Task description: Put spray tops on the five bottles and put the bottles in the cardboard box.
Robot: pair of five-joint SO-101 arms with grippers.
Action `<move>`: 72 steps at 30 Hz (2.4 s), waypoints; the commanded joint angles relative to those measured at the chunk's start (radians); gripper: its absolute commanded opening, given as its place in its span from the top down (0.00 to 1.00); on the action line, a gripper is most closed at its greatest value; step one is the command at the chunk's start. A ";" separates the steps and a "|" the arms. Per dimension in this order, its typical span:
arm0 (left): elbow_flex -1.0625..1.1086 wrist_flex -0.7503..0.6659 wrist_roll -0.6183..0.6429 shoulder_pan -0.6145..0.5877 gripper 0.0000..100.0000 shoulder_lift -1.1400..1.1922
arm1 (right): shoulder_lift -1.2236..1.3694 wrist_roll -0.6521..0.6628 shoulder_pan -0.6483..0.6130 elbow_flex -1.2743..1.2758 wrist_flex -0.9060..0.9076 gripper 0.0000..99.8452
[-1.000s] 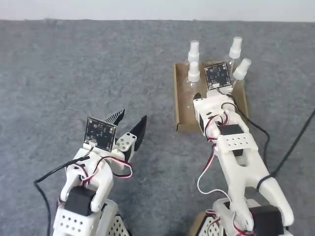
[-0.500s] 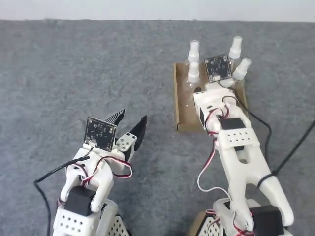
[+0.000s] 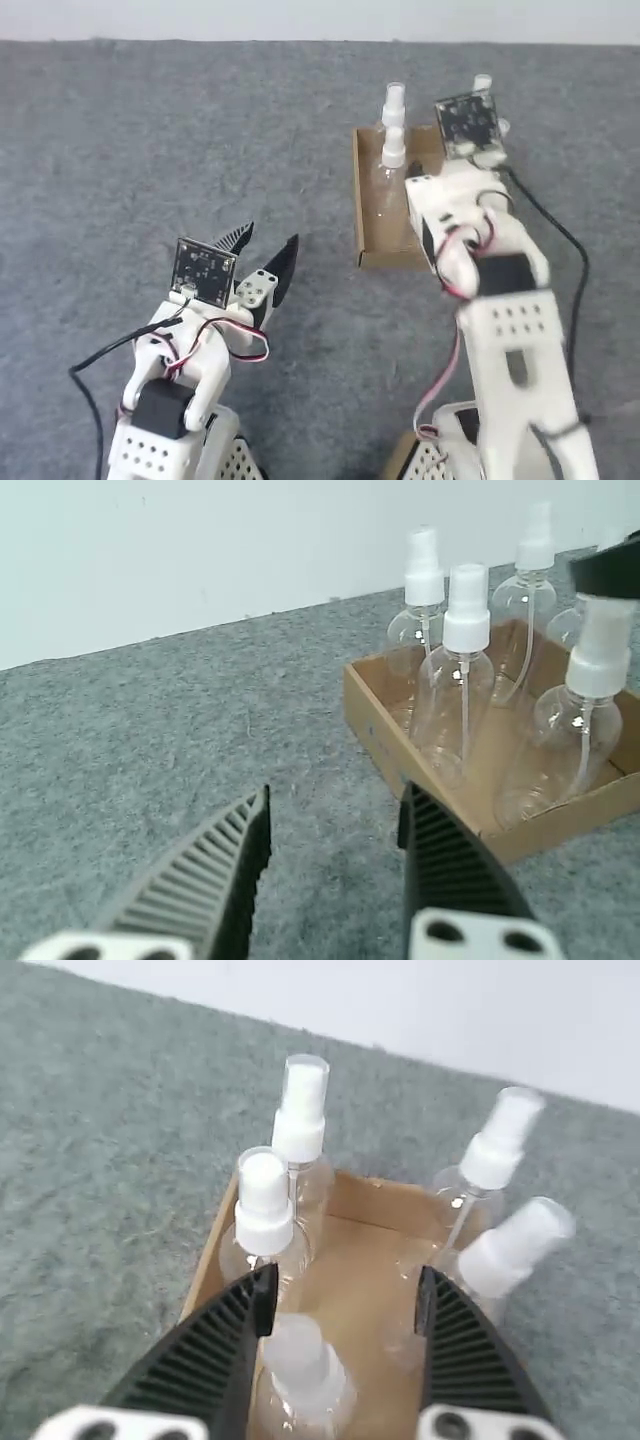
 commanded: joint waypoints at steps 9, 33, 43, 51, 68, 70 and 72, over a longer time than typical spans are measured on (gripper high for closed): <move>-0.102 -0.018 0.002 -0.230 0.82 -0.052 | -0.576 0.043 0.035 0.195 0.272 0.98; 0.193 0.216 -0.005 -0.591 0.98 -0.176 | -1.067 0.267 0.137 0.864 0.355 0.98; 0.259 0.110 -0.005 -0.617 0.98 -0.172 | -1.066 0.005 0.147 1.002 0.349 0.98; 0.259 0.239 0.000 -0.617 0.98 -0.172 | -1.066 0.005 0.147 1.002 0.458 0.98; 0.259 0.428 0.002 -0.615 0.98 -0.173 | -1.066 0.008 0.147 1.002 0.473 0.98; 0.259 0.428 0.002 -0.615 0.98 -0.173 | -1.066 0.008 0.147 1.002 0.473 0.98; 0.259 0.428 0.002 -0.615 0.98 -0.173 | -1.066 0.008 0.147 1.002 0.473 0.98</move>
